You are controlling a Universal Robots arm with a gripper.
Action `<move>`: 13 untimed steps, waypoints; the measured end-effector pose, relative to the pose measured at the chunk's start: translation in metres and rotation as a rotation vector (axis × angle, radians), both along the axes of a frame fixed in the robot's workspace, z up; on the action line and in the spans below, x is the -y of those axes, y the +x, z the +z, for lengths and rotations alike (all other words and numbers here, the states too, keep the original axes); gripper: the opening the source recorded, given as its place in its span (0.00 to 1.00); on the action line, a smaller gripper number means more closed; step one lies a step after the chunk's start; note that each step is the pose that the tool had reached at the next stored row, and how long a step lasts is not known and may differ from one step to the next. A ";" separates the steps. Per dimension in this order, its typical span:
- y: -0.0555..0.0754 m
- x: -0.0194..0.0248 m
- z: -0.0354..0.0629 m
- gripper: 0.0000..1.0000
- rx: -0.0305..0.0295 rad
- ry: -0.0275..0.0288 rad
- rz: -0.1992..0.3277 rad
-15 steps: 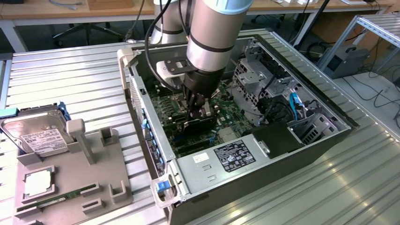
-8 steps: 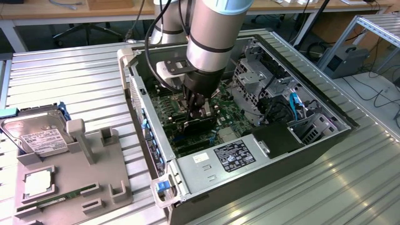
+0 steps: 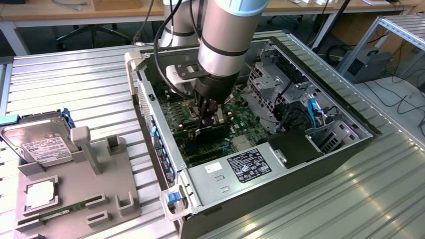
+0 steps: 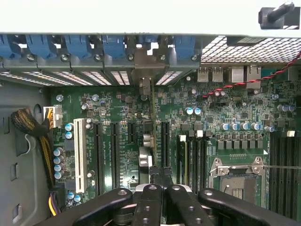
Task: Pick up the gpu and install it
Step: 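Press down on the gpu until it lock into place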
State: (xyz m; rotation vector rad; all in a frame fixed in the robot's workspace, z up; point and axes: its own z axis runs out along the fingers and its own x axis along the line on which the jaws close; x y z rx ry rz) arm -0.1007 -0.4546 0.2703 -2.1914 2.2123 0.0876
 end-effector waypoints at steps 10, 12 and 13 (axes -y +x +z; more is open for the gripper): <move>-0.002 0.0000 -0.0010 0.11 0.0004 0.0001 0.000; -0.002 0.0000 -0.0010 0.11 0.0005 0.0002 0.000; -0.002 0.0000 -0.0010 0.11 0.0005 0.0002 0.000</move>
